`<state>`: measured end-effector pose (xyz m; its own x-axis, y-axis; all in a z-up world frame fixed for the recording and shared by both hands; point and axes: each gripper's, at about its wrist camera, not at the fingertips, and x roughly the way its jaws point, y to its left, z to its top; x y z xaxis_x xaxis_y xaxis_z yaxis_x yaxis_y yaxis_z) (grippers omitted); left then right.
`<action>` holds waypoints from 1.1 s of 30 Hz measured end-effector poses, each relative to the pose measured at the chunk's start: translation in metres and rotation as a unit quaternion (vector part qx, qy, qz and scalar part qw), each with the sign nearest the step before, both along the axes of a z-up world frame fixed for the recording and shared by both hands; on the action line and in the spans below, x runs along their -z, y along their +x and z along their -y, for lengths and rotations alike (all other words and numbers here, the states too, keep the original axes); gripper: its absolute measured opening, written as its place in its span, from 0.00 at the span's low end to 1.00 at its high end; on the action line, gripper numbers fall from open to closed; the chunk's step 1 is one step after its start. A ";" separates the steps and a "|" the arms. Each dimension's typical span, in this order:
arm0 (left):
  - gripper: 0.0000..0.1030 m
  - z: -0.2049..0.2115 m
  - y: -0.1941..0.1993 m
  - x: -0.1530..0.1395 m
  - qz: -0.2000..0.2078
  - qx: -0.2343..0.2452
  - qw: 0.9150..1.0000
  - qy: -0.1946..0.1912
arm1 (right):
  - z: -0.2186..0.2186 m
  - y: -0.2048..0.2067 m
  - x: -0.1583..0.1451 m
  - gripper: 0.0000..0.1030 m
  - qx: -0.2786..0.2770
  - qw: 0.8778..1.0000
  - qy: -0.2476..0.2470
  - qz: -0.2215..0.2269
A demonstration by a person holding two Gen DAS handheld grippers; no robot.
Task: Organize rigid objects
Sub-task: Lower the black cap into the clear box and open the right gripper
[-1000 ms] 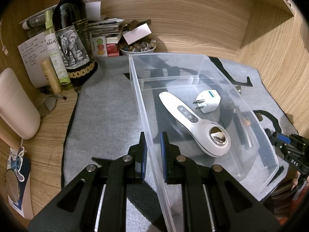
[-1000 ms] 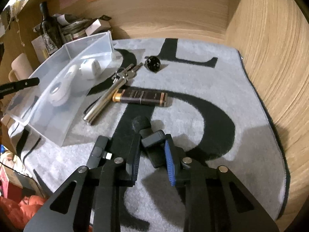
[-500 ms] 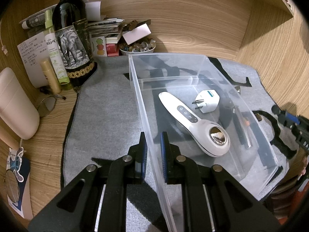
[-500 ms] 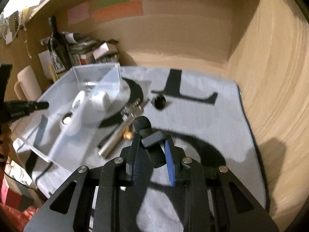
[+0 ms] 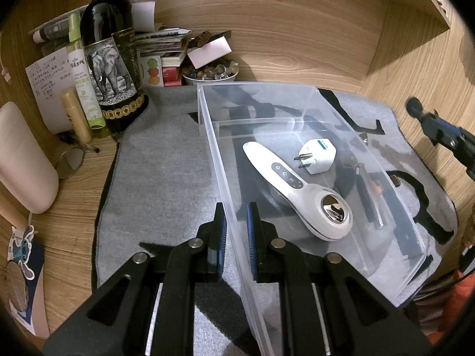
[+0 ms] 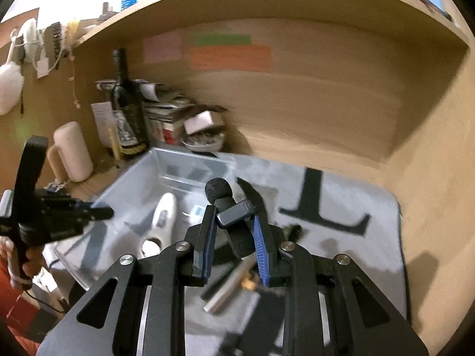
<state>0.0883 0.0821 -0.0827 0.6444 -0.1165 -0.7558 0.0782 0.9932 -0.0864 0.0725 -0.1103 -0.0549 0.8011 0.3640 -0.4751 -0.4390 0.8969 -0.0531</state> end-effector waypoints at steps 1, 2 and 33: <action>0.12 0.000 0.000 0.000 0.000 0.000 1.000 -0.001 | -0.007 0.003 -0.001 0.21 -0.007 1.000 -0.002 0.000; 0.12 0.001 0.000 0.000 0.000 0.000 1.000 -0.001 | -0.012 0.005 -0.002 0.21 -0.013 1.000 -0.002 0.000; 0.13 -0.003 -0.001 0.001 0.004 0.007 1.000 -0.007 | -0.094 0.059 0.045 0.21 -0.082 0.985 -0.111 -0.102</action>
